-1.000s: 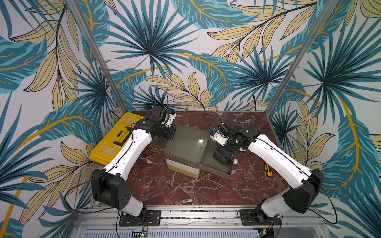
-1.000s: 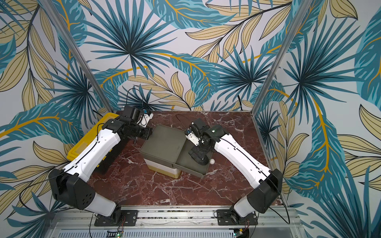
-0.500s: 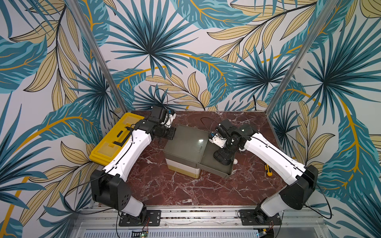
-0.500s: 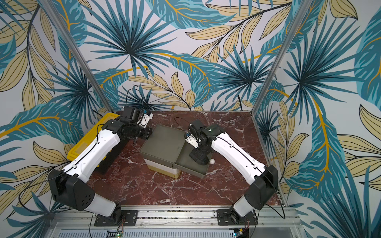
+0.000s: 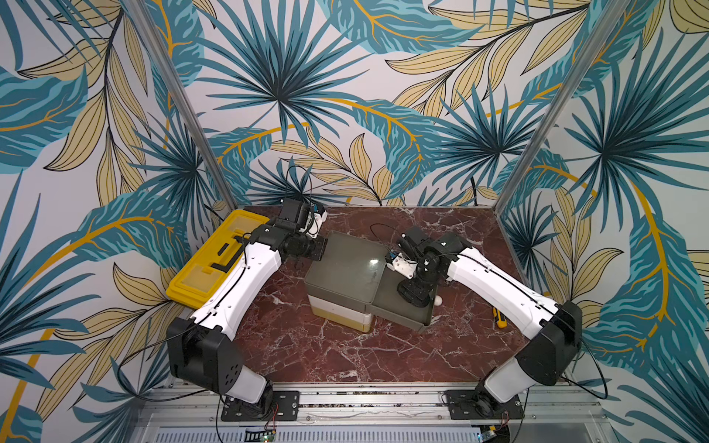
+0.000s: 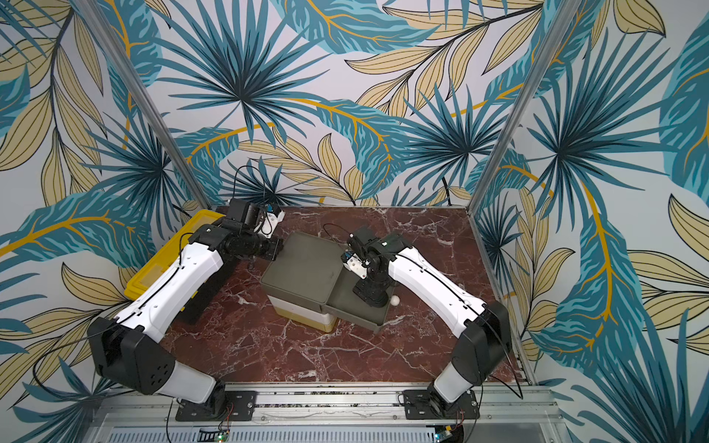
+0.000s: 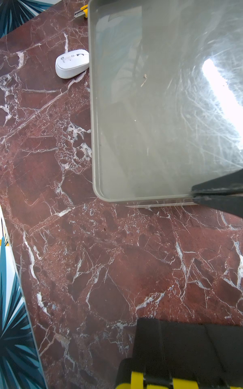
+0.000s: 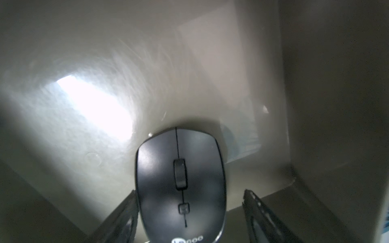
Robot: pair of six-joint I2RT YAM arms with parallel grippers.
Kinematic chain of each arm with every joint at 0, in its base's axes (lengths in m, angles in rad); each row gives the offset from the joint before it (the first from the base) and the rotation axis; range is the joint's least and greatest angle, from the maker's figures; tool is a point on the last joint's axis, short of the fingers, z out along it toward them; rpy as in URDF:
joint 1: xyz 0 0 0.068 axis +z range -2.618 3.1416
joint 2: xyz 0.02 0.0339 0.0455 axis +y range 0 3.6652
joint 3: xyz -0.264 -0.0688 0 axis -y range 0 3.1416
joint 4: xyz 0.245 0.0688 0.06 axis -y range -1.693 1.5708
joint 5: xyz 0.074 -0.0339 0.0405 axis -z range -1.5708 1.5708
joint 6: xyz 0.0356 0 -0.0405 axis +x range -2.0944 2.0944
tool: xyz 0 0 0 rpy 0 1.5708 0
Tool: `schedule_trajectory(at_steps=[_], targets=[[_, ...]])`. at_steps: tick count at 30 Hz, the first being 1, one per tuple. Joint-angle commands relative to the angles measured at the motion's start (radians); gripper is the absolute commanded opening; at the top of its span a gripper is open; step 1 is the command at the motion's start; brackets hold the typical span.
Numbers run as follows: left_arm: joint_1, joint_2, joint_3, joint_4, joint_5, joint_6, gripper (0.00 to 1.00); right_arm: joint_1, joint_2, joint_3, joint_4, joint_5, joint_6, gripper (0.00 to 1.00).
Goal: Take the mice out of the drawer
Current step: Pick up the mouse from the drawer.
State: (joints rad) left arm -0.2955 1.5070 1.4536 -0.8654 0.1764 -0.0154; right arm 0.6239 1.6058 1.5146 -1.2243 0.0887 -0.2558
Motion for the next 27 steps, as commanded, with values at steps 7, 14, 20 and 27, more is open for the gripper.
schedule_trajectory(at_steps=[7, 14, 20, 27], targets=[[0.004, -0.039, -0.064, -0.147, 0.052, 0.028, 0.00, -0.013, 0.019, -0.030, 0.013, -0.082, -0.012, 0.71], [0.004, -0.036, -0.071, -0.141, 0.066, 0.025, 0.00, -0.014, -0.001, -0.026, 0.026, -0.078, -0.015, 0.60], [0.004, -0.018, -0.070, -0.141, 0.072, 0.023, 0.00, -0.014, -0.015, -0.025, 0.039, -0.088, -0.012, 0.50], [0.004, -0.019, -0.076, -0.140, 0.050, 0.021, 0.00, -0.015, -0.088, 0.058, 0.026, -0.104, 0.002, 0.48]])
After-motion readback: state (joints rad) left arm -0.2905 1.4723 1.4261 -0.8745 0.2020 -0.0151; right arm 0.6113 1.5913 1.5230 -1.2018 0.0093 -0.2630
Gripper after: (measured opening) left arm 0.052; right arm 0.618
